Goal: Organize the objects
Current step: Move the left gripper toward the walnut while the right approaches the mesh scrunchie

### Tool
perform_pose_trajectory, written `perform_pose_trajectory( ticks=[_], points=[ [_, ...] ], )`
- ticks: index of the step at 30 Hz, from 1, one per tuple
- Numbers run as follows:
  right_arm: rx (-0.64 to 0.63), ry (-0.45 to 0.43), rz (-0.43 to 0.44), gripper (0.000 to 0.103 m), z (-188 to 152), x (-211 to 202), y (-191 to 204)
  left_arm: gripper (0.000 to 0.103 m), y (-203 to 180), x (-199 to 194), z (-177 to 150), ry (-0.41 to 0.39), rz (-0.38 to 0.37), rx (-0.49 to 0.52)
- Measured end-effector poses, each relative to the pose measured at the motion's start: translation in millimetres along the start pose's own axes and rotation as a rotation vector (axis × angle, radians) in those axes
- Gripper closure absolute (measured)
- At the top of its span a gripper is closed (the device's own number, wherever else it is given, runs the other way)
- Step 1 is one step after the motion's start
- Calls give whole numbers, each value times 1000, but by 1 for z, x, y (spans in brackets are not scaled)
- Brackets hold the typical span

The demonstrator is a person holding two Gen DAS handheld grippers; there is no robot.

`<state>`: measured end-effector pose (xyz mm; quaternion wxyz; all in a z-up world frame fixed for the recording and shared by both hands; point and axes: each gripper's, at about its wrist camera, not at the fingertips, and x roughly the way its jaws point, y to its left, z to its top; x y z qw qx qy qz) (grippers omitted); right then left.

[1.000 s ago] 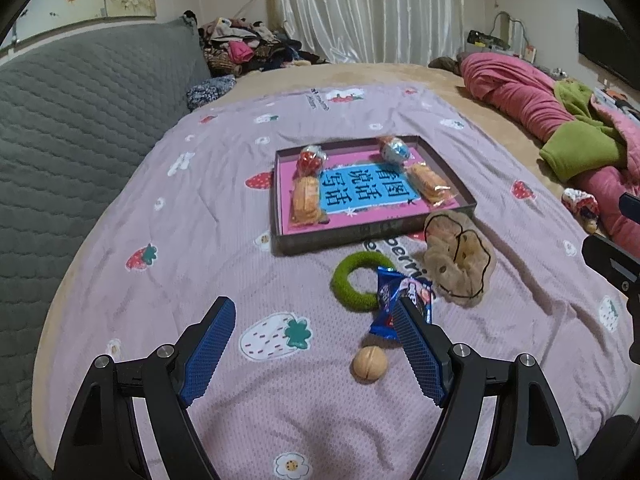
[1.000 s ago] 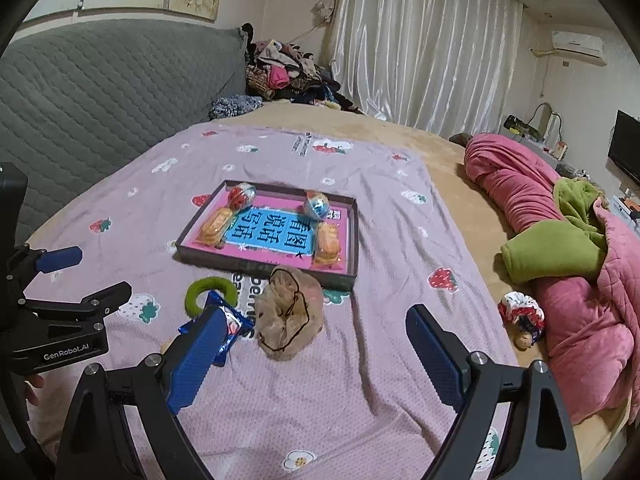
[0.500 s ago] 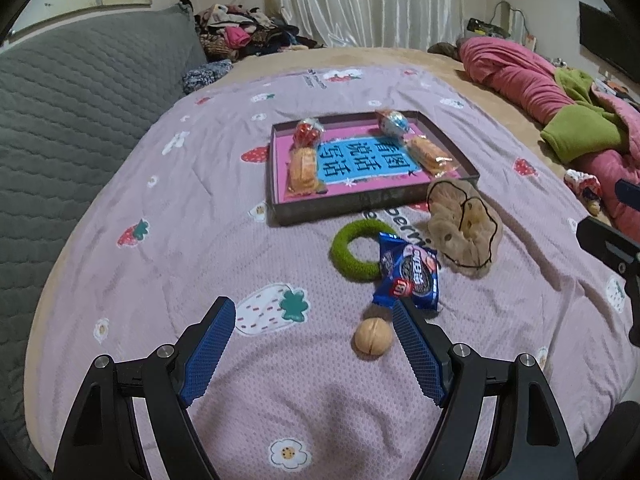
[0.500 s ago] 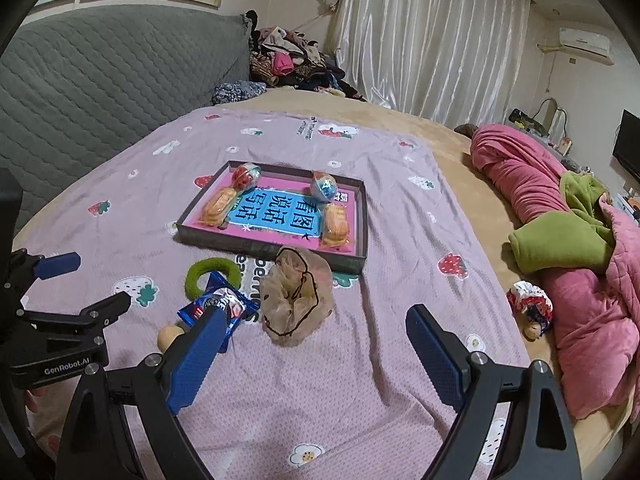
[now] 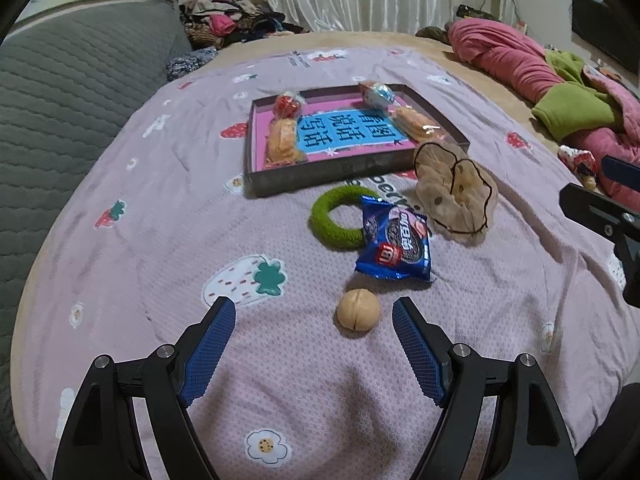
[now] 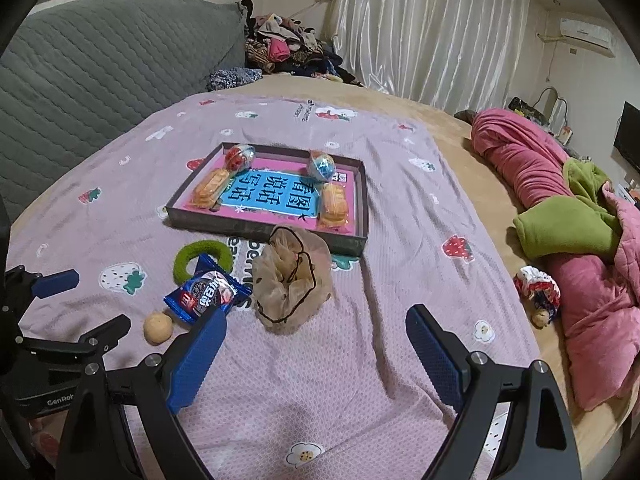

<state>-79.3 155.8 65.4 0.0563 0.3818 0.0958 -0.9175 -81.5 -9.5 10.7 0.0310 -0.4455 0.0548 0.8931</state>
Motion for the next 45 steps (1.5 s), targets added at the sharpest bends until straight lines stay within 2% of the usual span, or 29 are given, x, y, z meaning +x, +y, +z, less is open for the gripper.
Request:
perform_pose_trajectory(
  ticks=[17,45],
  points=[
    [12,61,-11,12,-9,37,-6,21,-7,31,-15,26,-41,31],
    [56,135,6,12,0,111,-13,21,-1,76,-11,43,-86,30]
  ],
)
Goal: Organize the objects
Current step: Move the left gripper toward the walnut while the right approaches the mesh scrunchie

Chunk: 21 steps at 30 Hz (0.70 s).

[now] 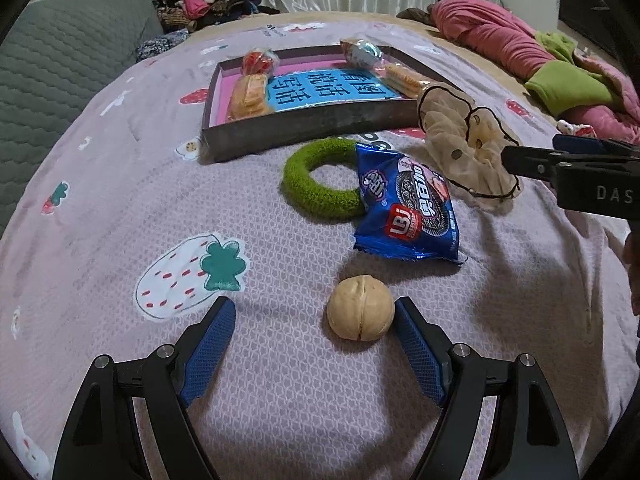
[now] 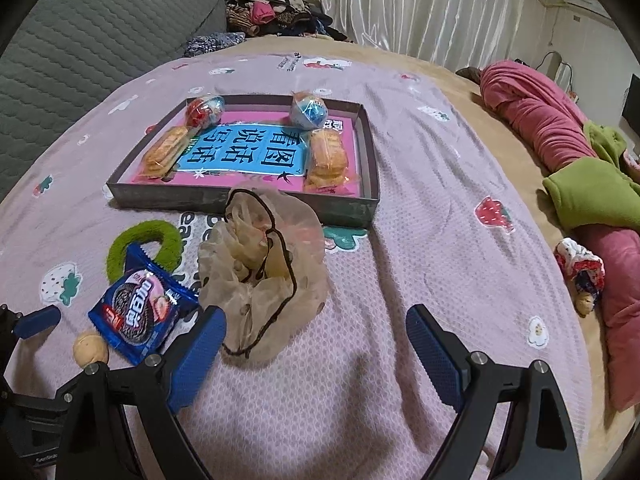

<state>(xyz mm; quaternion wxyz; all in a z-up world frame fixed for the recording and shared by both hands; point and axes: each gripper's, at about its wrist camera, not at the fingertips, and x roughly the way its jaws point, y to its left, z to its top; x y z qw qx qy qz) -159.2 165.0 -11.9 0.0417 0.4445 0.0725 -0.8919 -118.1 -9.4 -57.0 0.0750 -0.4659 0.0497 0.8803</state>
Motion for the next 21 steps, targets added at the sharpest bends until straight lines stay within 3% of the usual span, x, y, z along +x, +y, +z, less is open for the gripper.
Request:
perform_pose_trajectory(
  ticks=[15,18,21],
  points=[
    [20,12,23,12,13,31,-2,21,4,11,5,-16,-34,-11],
    [15,15,33,18,14,36,0,21,4,10,5,-17,-41,-11],
    [8,20,33,31,16,40,3,22,5,11,4,-17,-46,-10]
  ],
)
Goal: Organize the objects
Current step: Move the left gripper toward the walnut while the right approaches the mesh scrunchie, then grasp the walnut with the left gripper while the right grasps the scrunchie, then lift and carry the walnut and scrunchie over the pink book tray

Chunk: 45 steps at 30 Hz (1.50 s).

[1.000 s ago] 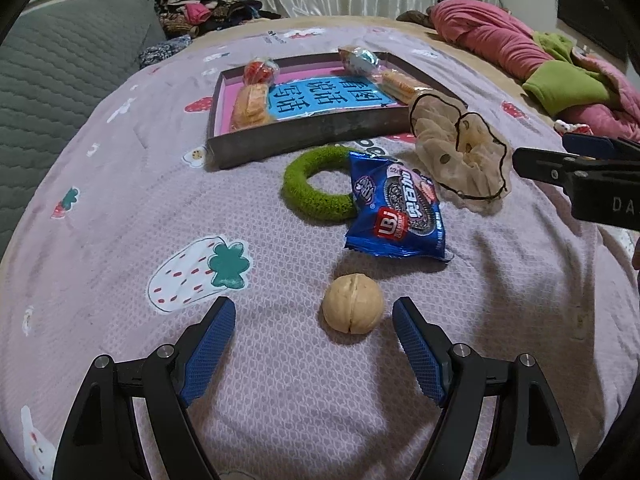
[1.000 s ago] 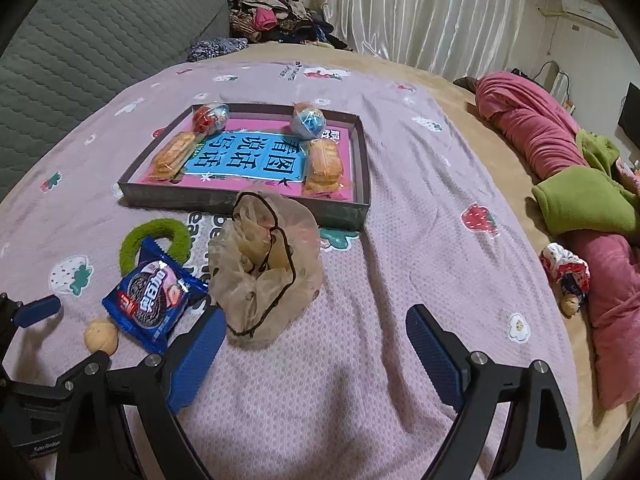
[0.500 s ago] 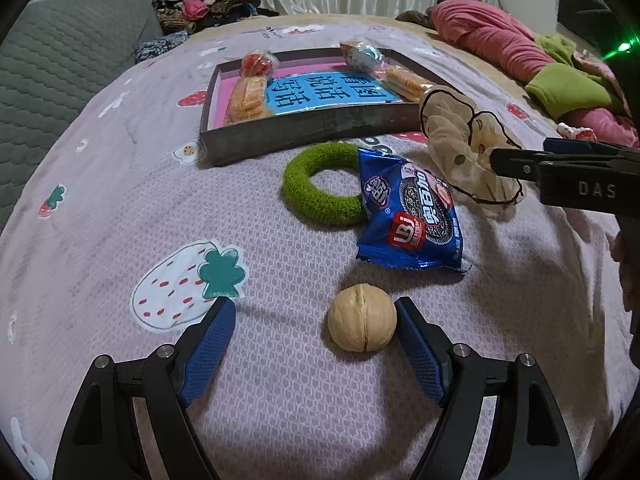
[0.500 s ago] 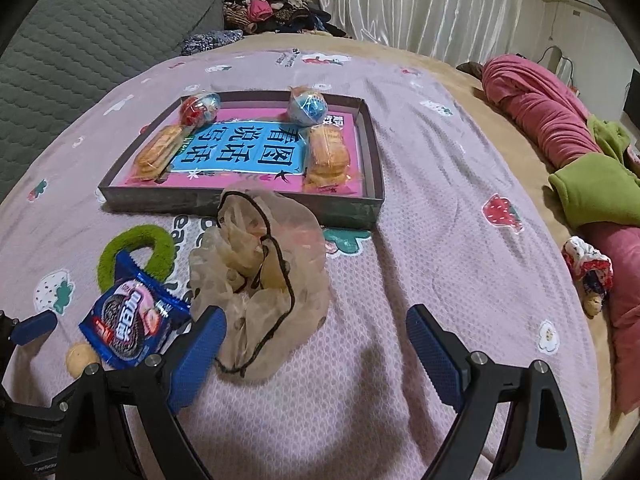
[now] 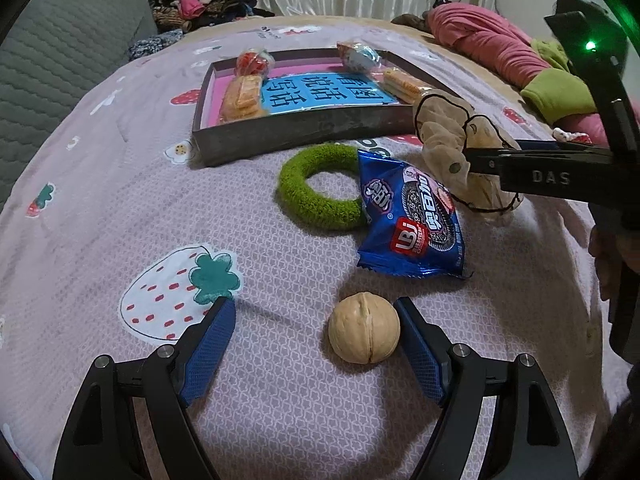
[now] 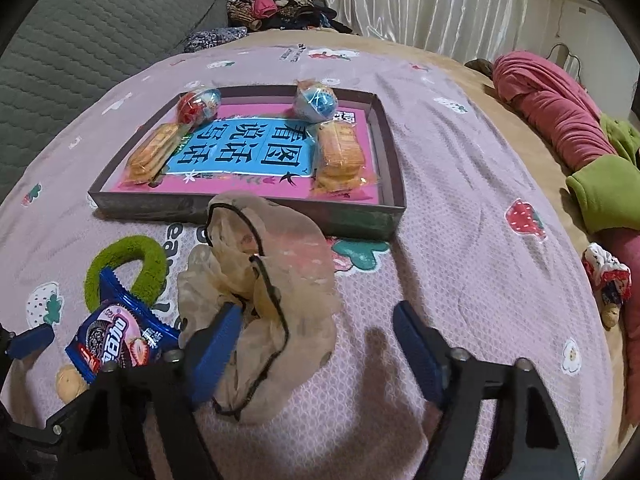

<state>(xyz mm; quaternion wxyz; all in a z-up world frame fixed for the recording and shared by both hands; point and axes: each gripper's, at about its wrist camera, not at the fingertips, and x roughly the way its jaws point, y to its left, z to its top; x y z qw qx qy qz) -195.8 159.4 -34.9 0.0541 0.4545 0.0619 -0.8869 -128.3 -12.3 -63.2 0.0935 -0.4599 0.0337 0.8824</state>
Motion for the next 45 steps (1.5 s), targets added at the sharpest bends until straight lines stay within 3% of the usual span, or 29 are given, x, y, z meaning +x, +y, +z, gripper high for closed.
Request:
perform_pose_trajectory(
  ticks=[7,11,13,14,15,45],
  points=[
    [-6,19,41,61,2,8,6,38,-4,-2,-1,3,-33,3],
    [-25,25,45,70,4,10,11,42,-6,-3,-1,7,-41,7],
    [-28,24,51,74,4,10,12,54,-5,-3,-1,9,-63,-3],
    [-27,21,55,75,4,10,12,66,-4,-4,-1,11,-75,-8],
    [-27,19,56,76,4,9,13,69,-5,-4,-1,11,-83,-8],
    [-9,-45,97,80,-7,-41,9,69,-2,-34,2,-44,-45,-24]
  ],
)
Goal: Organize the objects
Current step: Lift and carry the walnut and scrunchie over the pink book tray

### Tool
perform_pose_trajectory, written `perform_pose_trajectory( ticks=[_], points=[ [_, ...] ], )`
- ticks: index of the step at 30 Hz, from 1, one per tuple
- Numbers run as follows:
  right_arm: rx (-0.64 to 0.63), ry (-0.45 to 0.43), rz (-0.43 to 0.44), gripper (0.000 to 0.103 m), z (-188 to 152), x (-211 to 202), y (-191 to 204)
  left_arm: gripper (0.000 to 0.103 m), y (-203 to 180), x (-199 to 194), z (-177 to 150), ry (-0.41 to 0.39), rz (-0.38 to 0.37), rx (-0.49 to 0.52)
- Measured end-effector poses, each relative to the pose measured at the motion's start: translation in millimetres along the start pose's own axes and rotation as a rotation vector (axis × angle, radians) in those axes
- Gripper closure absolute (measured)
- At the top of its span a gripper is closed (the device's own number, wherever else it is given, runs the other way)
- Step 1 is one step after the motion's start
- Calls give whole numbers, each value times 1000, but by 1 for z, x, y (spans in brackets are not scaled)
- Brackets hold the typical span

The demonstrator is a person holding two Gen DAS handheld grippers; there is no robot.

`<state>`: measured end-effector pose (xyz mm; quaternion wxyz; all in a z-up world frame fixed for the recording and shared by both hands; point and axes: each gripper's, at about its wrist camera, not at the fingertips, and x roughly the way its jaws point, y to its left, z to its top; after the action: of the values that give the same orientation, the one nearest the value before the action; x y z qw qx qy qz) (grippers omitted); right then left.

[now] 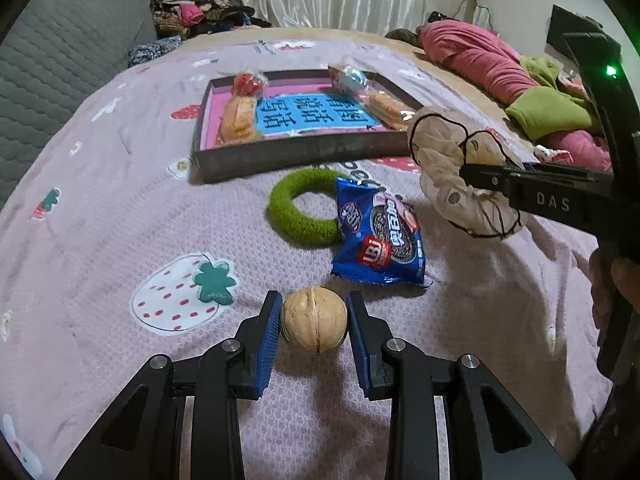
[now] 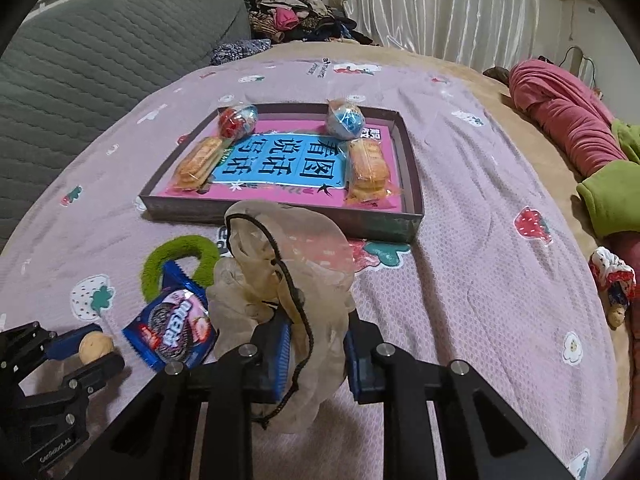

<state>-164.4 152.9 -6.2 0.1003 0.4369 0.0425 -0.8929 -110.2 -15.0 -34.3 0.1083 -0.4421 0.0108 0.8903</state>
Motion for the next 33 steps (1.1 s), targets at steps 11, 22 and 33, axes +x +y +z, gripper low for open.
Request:
perform_pose_trajectory(
  ticks=[11,22,33],
  points=[
    [-3,-55,16,80,1,-43,2,69,-4,-38,17,-63,20,-7],
    [-13,-108,11,80,13,-79,1,69,-7,-66,46,-112,59,2],
    [-23,-175,7,80,35,-114,2,69,-12,-99,85,-181,100,-7]
  ],
)
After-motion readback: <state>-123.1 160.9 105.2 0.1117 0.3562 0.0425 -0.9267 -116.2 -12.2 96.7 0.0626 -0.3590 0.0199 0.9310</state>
